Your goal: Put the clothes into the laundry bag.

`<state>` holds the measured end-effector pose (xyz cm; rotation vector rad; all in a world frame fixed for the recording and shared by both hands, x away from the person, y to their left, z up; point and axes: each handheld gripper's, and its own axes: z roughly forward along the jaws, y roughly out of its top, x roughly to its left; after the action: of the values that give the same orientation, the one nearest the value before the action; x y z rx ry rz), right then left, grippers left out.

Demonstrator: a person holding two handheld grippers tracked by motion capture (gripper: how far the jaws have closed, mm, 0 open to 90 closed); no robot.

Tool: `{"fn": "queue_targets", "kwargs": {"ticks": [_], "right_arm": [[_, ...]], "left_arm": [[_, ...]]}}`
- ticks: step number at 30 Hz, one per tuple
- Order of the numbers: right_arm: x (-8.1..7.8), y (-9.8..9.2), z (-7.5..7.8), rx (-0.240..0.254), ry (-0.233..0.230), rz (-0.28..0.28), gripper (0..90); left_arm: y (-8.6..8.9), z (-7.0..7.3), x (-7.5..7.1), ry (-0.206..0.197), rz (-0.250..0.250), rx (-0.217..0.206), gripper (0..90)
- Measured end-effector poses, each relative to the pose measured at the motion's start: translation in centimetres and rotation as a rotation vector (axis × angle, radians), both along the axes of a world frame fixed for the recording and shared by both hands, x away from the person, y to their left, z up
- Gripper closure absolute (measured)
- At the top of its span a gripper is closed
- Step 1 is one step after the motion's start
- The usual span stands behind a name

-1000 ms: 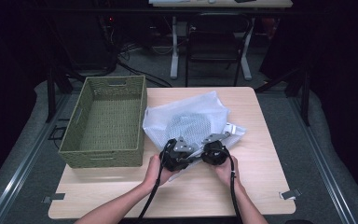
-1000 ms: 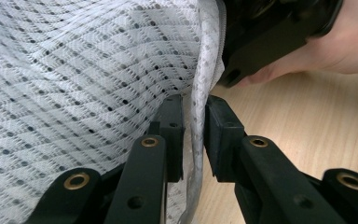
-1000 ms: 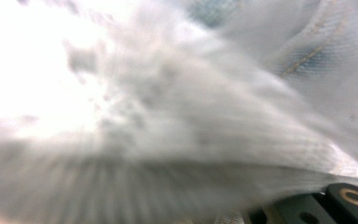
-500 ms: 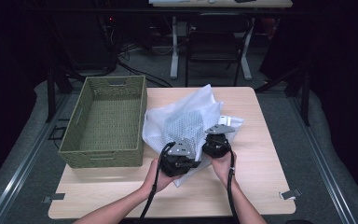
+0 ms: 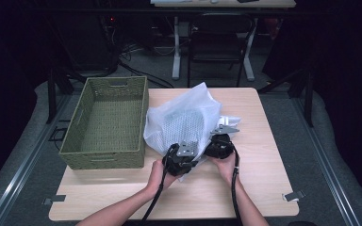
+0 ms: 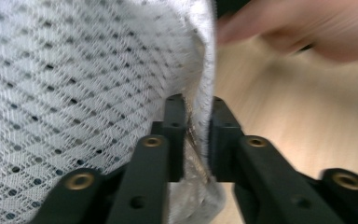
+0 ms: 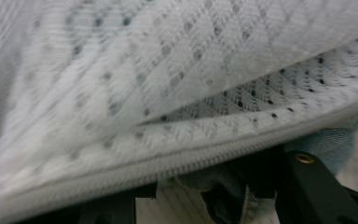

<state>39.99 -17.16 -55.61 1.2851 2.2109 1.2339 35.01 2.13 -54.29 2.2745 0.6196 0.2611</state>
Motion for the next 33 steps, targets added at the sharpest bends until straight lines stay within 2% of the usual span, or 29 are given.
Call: {"fn": "queue_targets", "kwargs": {"ticks": [1, 2, 3, 4, 5, 6, 7, 8, 11, 12, 13, 14, 15, 16, 17, 19, 21, 22, 23, 25, 26, 27, 28, 29, 30, 31, 32, 33], "right_arm": [[0.0, 0.0, 0.0, 0.000, 0.000, 0.000, 53.7], [-0.5, -0.7, 0.3, -0.037, -0.002, -0.009, 50.1], [-0.5, -0.7, 0.3, -0.037, -0.002, -0.009, 50.1], [-0.6, -1.1, 0.4, -0.055, 0.000, -0.001, 53.6], [-0.6, -1.1, 0.4, -0.055, 0.000, -0.001, 53.6], [-0.7, -1.1, 0.6, -0.077, 0.001, 0.012, 59.7], [-0.7, -1.1, 0.6, -0.077, 0.001, 0.012, 59.7], [-0.7, -1.1, 0.5, -0.093, -0.005, 0.011, 65.6], [-0.4, -1.1, 0.2, -0.093, 0.014, 0.026, 77.8], [-0.1, -1.2, 0.1, -0.075, 0.029, 0.036, 82.1], [-0.1, -1.2, 0.1, -0.075, 0.029, 0.036, 82.1], [0.0, -1.4, 0.0, -0.047, 0.058, 0.032, 85.0], [0.1, -1.5, -0.1, -0.039, 0.067, 0.036, 85.9], [0.1, -1.5, -0.1, -0.039, 0.067, 0.036, 85.9], [0.3, -1.5, 0.0, -0.053, 0.077, 0.028, 87.3], [0.4, -1.4, 0.1, -0.065, 0.086, 0.025, 87.4], [0.4, -0.9, 0.5, -0.102, 0.099, 0.038, 87.7], [0.3, -0.6, 0.9, -0.143, 0.101, 0.058, 87.8], [0.3, -0.6, 1.0, -0.127, 0.123, 0.051, 87.8], [0.3, -0.5, 1.1, -0.138, 0.136, 0.059, 87.8], [0.0, -0.3, 1.3, -0.148, 0.147, 0.059, 87.8], [-0.4, -0.1, 1.4, -0.165, 0.155, 0.072, 87.9], [-1.8, 0.5, 1.7, -0.207, 0.163, 0.100, 88.0], [-1.8, 0.5, 1.7, -0.207, 0.163, 0.100, 88.0], [-3.5, 1.0, 2.0, -0.224, 0.153, 0.121, 88.1], [-3.5, 1.0, 2.0, -0.224, 0.153, 0.121, 88.1], [-4.4, 1.2, 2.2, -0.220, 0.144, 0.130, 88.1], [-5.9, 1.4, 2.4, -0.196, 0.145, 0.134, 88.1]], "left_arm": [[0.0, 0.0, 0.0, 0.000, 0.000, 0.000, 74.0], [-0.3, -0.3, 0.1, 0.005, -0.010, 0.031, 70.4], [-0.3, -0.3, 0.1, 0.005, -0.010, 0.031, 67.3], [-1.0, -0.8, 0.0, -0.004, -0.011, 0.085, 65.9], [-1.0, -0.8, 0.0, -0.004, -0.011, 0.085, 63.8], [-1.7, -1.2, -0.1, -0.024, -0.004, 0.140, 61.2], [-1.7, -1.2, -0.1, -0.024, -0.004, 0.140, 61.2], [-2.1, -1.5, -0.2, -0.026, -0.011, 0.171, 61.2], [-2.6, -2.2, -0.2, -0.037, -0.002, 0.220, 64.8], [-2.5, -2.5, -0.2, -0.040, -0.001, 0.214, 71.9], [-2.5, -2.5, -0.2, -0.040, -0.001, 0.214, 76.9], [-2.5, -2.5, -0.3, -0.054, -0.020, 0.237, 81.3], [-2.5, -2.5, -0.3, -0.054, -0.020, 0.237, 84.7], [-2.4, -2.6, -0.3, -0.067, -0.022, 0.239, 84.7], [-2.3, -2.6, -0.3, -0.069, -0.030, 0.241, 87.9], [-2.1, -2.5, -0.3, -0.069, -0.044, 0.244, 88.5], [-1.8, -2.5, -0.3, -0.058, -0.068, 0.242, 89.0], [-1.2, -2.4, -0.4, -0.038, -0.083, 0.234, 89.0], [-1.2, -2.4, -0.4, -0.038, -0.083, 0.234, 89.1], [-0.5, -2.2, -0.3, -0.018, -0.099, 0.237, 89.0], [-0.1, -2.1, -0.4, 0.001, -0.126, 0.224, 89.1], [0.4, -2.0, -0.5, 0.013, -0.143, 0.238, 89.1], [1.1, -1.8, -0.9, 0.031, -0.186, 0.249, 89.0], [1.1, -1.8, -0.9, 0.031, -0.186, 0.249, 89.1], [2.0, -1.6, -1.4, 0.057, -0.214, 0.269, 89.0], [2.0, -1.6, -1.4, 0.057, -0.214, 0.269, 88.9], [2.6, -1.3, -1.8, 0.066, -0.215, 0.259, 88.9], [3.0, -1.3, -2.1, 0.073, -0.215, 0.254, 88.8]]}}
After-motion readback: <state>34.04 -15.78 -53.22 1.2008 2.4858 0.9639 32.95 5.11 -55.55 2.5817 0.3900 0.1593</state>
